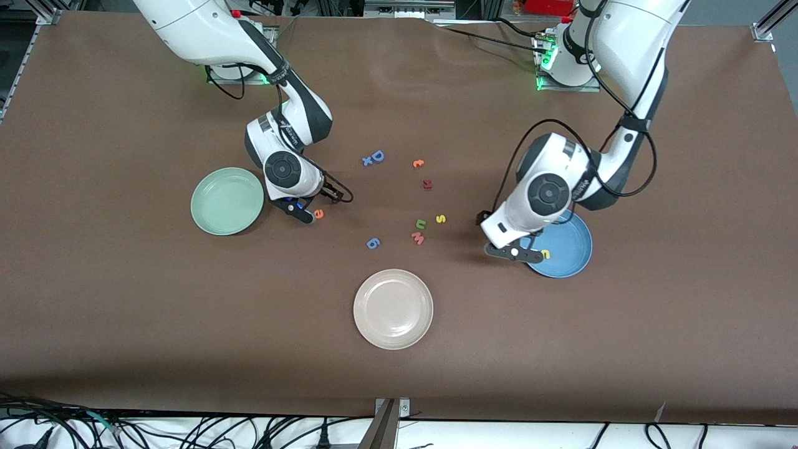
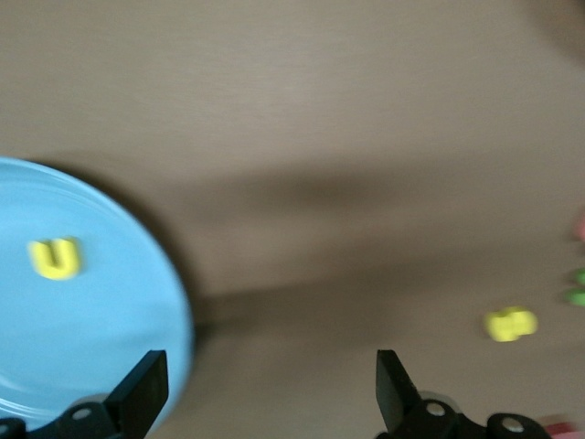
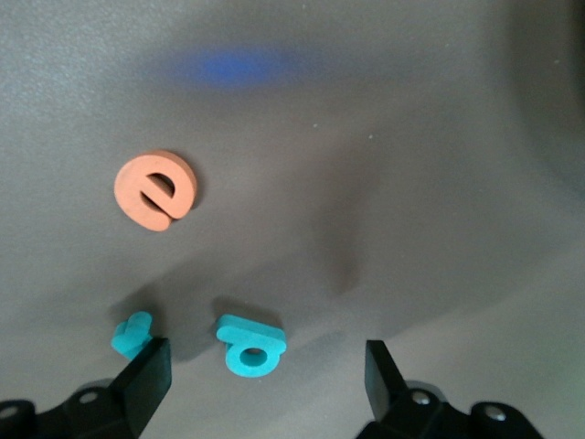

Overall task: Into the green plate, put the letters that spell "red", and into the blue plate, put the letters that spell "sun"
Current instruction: 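Grasp the yellow s with the left gripper while the right gripper grasps teal d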

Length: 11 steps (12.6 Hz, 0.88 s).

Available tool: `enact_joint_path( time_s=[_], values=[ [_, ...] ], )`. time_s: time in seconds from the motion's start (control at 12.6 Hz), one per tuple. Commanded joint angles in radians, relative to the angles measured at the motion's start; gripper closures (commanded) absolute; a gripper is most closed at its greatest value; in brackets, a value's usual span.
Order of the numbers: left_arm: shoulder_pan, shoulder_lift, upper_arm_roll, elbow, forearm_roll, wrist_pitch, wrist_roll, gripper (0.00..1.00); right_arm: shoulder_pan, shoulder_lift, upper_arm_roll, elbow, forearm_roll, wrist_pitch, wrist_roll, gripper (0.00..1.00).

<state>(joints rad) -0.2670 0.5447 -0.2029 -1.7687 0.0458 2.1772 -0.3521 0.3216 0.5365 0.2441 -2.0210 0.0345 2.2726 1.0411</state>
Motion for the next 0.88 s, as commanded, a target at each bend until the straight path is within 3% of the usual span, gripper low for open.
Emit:
enact_joint_path(
  time_s=[0.0, 0.32, 0.4, 0.56, 0.8],
  values=[
    [-0.070, 0.000, -0.009, 0.009, 0.022, 0.053, -0.166, 0.00, 0.004, -0.016, 0.003, -0.038, 0.016, 0.001, 0.013, 0.08],
    [-0.155, 0.073, -0.009, 0.009, 0.023, 0.205, -0.336, 0.00, 0.004, -0.033, 0.004, -0.034, 0.016, -0.024, 0.016, 0.08],
    [-0.164, 0.086, -0.009, 0.009, 0.026, 0.222, -0.343, 0.00, 0.004, -0.030, 0.004, -0.034, 0.016, -0.022, 0.016, 0.13],
    [-0.167, 0.116, -0.009, 0.008, 0.035, 0.243, -0.343, 0.00, 0.004, -0.024, 0.004, -0.034, 0.016, -0.015, 0.016, 0.35],
    [-0.193, 0.144, -0.007, 0.006, 0.035, 0.254, -0.343, 0.00, 0.023, -0.012, 0.004, -0.045, 0.016, 0.040, 0.037, 0.37]
  ],
)
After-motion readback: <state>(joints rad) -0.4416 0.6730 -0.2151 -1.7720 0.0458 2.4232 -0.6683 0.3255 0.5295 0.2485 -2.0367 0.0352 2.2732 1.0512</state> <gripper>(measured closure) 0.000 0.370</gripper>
